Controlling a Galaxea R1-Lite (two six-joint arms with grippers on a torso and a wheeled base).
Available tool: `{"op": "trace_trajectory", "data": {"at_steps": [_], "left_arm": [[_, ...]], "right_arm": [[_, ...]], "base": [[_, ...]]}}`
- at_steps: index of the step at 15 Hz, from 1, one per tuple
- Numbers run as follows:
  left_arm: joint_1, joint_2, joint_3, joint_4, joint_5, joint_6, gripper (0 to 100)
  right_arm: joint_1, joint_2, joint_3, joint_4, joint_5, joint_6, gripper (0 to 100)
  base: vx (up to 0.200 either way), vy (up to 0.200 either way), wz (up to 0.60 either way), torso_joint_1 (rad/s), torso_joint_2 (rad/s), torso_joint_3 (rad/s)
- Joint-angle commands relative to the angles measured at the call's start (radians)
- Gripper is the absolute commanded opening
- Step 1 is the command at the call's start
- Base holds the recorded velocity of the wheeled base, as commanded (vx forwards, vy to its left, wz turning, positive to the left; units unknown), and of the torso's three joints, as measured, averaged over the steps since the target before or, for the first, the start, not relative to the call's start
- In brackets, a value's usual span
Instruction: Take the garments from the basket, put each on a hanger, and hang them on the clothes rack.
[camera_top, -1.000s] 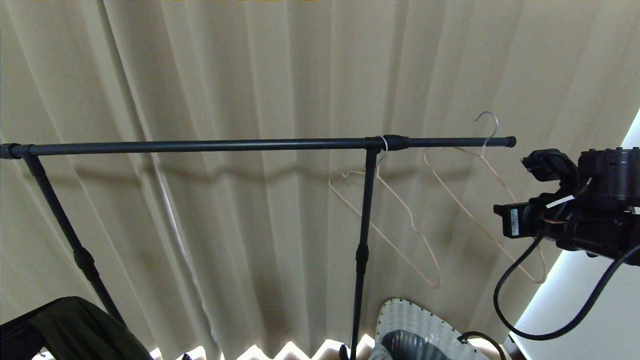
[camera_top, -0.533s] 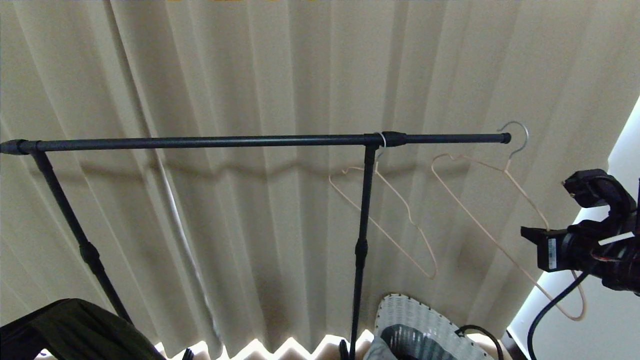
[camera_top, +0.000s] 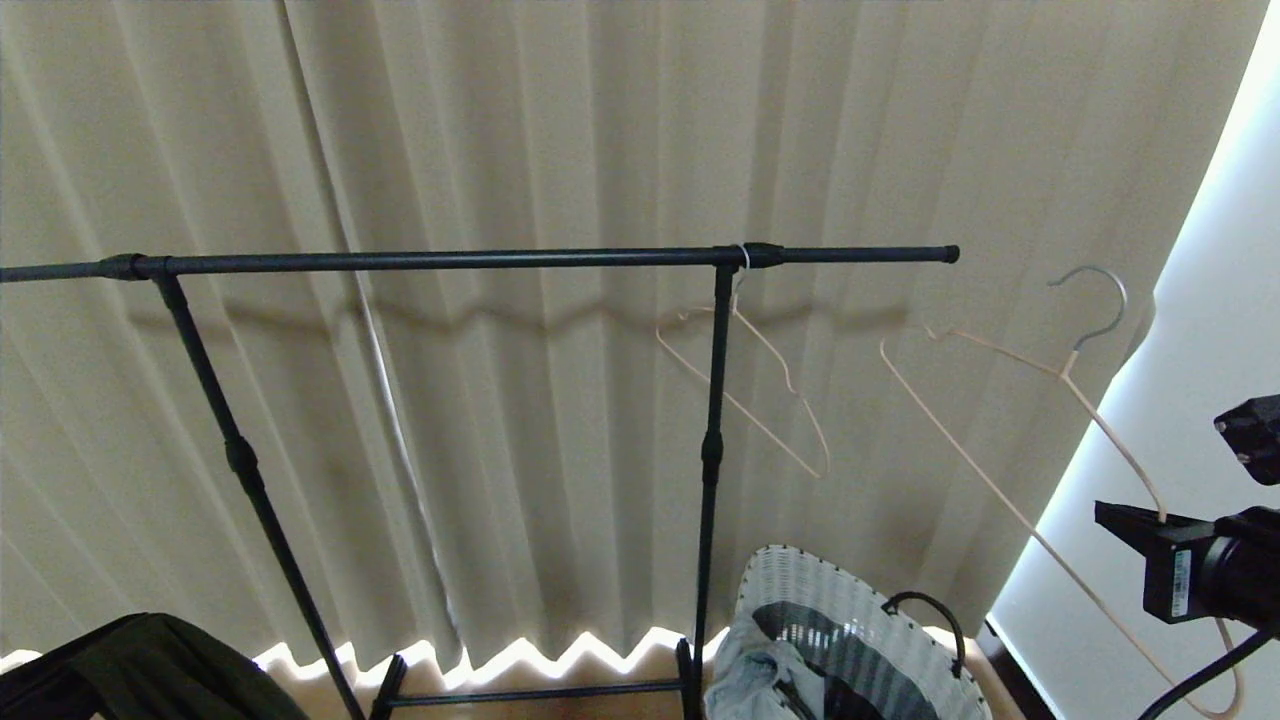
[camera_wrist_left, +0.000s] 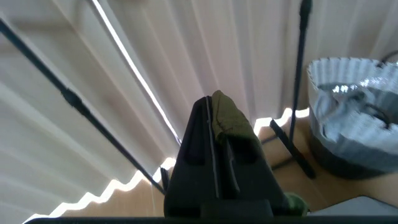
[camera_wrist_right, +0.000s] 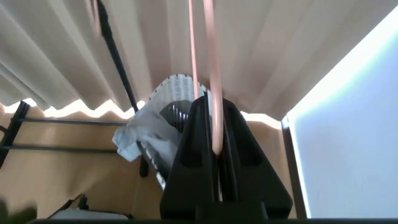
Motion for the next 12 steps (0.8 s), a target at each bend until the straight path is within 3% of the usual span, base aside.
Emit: {"op": "trace_trajectory", "data": {"at_steps": [1, 4, 6, 8, 12], "left_arm": [[-0.001, -0.003, 0.003, -0.002, 0.000, 0.001, 0], [-0.001, -0.016, 0.002, -0.001, 0.000, -0.001, 0], [-0.001, -0.016, 0.000, -0.001, 0.000, -0.003, 0], [0.002, -0.014, 0.003, 0.004, 0.002, 0.001, 0], [0.002, -0.016, 0.002, 0.004, 0.002, 0.005, 0]], "right_arm": [[0.001, -0.029, 0.003, 0.000, 0.001, -0.001, 0], [0.011, -0.038, 0.003, -0.002, 0.003, 0.002, 0], [0.027, -0.061, 0.005, -0.002, 0.047, 0.003, 0], [0.027, -0.098, 0.018, 0.001, 0.112, 0.000, 0], [0.043, -0.107, 0.018, 0.000, 0.119, 0.002, 0]], "base": [[0.000, 0.000, 0.00, 0.000, 0.00, 0.000], [0.000, 0.000, 0.00, 0.000, 0.00, 0.000], [0.000, 0.000, 0.00, 0.000, 0.00, 0.000], [0.000, 0.200, 0.00, 0.000, 0.00, 0.005], [0.000, 0.200, 0.00, 0.005, 0.00, 0.004]]}}
